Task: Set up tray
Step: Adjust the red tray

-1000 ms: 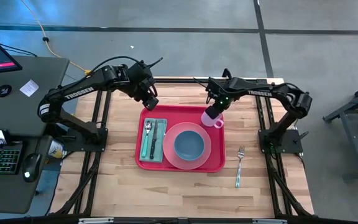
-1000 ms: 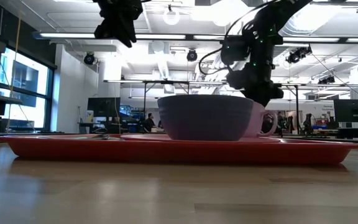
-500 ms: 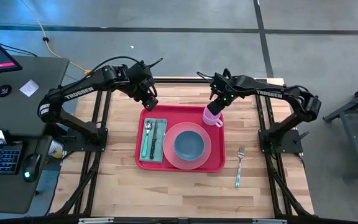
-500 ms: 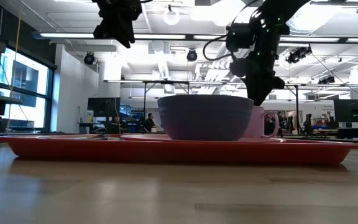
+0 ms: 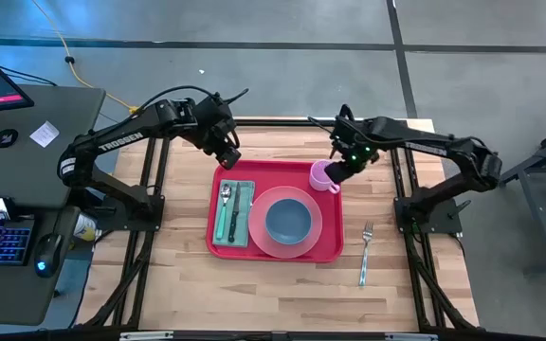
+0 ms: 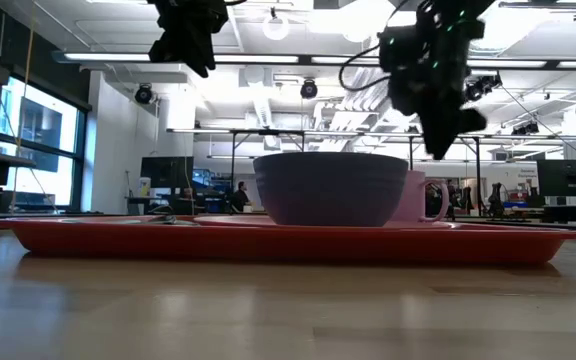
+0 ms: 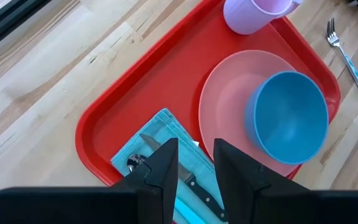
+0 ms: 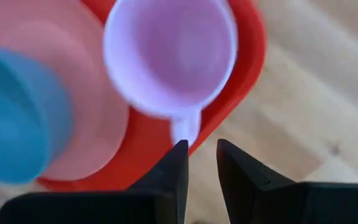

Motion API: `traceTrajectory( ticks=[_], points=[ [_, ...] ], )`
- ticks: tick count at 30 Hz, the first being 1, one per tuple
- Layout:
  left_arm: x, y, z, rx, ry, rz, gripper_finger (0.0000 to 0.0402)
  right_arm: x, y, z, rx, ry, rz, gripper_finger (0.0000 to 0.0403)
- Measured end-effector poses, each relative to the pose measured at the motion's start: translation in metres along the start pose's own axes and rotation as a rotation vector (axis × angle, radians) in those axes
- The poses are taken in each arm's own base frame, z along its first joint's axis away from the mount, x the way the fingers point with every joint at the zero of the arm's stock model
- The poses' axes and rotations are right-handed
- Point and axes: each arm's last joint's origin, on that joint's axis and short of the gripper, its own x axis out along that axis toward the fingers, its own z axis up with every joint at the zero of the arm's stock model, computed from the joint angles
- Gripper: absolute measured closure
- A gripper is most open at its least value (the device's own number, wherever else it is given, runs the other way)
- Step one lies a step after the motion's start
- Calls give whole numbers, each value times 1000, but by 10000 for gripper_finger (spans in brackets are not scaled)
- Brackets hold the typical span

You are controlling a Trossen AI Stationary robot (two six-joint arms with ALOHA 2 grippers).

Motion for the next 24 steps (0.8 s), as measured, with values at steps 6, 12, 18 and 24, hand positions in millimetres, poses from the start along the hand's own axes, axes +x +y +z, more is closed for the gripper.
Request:
traceTrajectory(
  ticks=[6,12,18,24],
  points=[
    [0,0,0,0,-7,5,266,-31,15,-36,113,-28,46,336],
    [0,-1,3,17,-31,-4,266,-22,35,-77,291,2,60,336],
    [0,-1,3,42,-37,-5,266,27,55,-128,333,171,100,336],
    [0,-1,3,55,-36,-5,266,74,64,-157,480,141,238,336]
  ],
)
